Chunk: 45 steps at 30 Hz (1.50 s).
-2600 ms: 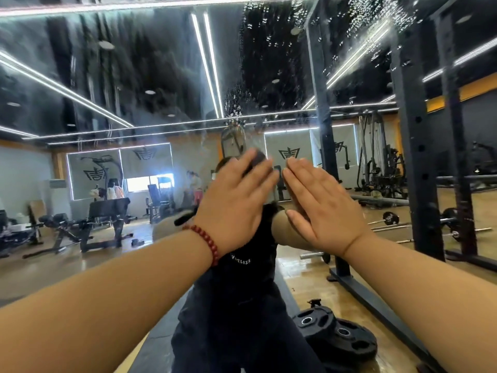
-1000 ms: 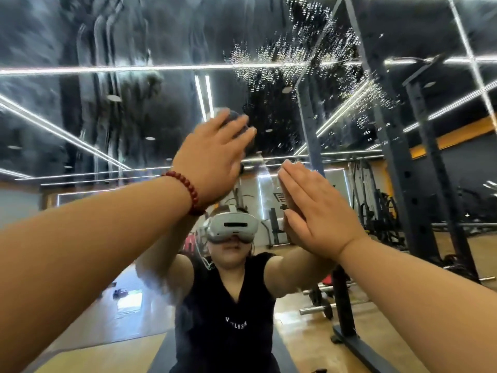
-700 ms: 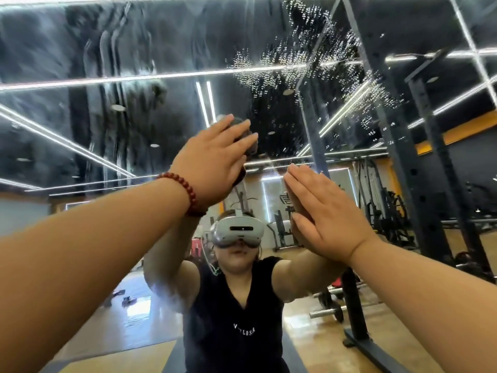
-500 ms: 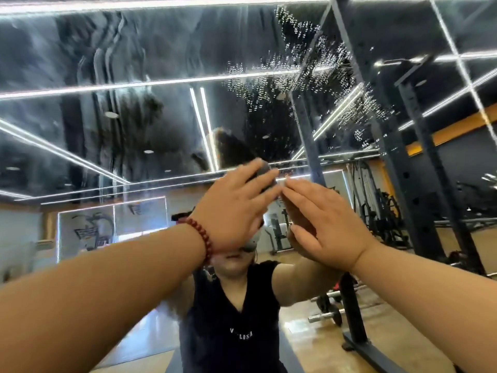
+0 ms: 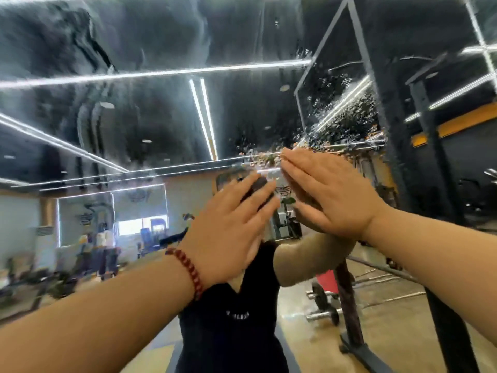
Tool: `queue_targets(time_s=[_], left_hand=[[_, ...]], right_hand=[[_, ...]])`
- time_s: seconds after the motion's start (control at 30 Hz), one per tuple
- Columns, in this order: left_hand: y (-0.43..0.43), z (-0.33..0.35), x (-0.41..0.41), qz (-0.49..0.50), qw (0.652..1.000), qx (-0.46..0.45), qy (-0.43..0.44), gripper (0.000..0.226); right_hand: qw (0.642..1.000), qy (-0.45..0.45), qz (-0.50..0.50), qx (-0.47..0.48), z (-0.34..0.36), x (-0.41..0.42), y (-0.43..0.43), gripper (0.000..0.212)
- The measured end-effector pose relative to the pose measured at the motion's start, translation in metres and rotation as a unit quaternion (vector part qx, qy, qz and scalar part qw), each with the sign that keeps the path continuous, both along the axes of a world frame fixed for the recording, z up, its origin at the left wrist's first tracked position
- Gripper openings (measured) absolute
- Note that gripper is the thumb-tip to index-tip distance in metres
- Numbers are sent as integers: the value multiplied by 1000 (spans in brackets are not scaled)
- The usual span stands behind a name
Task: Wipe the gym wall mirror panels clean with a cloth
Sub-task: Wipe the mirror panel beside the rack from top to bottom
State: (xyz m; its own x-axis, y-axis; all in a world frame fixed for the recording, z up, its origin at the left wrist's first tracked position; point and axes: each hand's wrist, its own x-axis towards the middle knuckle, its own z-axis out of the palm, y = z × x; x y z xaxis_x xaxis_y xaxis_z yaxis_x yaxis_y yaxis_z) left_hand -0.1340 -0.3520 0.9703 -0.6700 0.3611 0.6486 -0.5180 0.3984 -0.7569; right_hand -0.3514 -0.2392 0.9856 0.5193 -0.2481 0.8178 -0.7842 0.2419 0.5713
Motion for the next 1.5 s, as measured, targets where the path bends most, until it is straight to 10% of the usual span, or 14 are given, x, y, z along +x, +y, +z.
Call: queue_targets(time_s=[0.1, 0.27, 0.43, 0.63, 0.8, 1.07, 1.27, 1.5], left_hand=[[-9, 26, 4, -13, 998, 6, -64, 51], [8, 58, -10, -7, 994, 77, 78, 55], [7, 54, 1, 18, 997, 58, -37, 52], [20, 93, -14, 13, 986, 137, 99, 51], [20, 86, -4, 25, 993, 116, -15, 53], [28, 153, -15, 14, 965, 199, 169, 57], [27, 166, -15, 30, 996, 86, -5, 55], [27, 241, -32, 32, 979, 142, 141, 54]], right_hand=[[999, -15, 31, 14, 3, -8, -5, 66], [997, -44, 29, 54, 4, -9, -6, 65], [993, -49, 24, 107, 5, -12, 3, 68], [982, -93, 22, 163, 24, 6, 25, 67], [982, -77, 5, 174, 70, 4, 47, 64], [986, -52, 1, 159, 119, 1, 55, 65], [989, -104, 18, 100, 195, -2, 39, 67], [994, -43, -9, 99, 266, -24, 27, 75]])
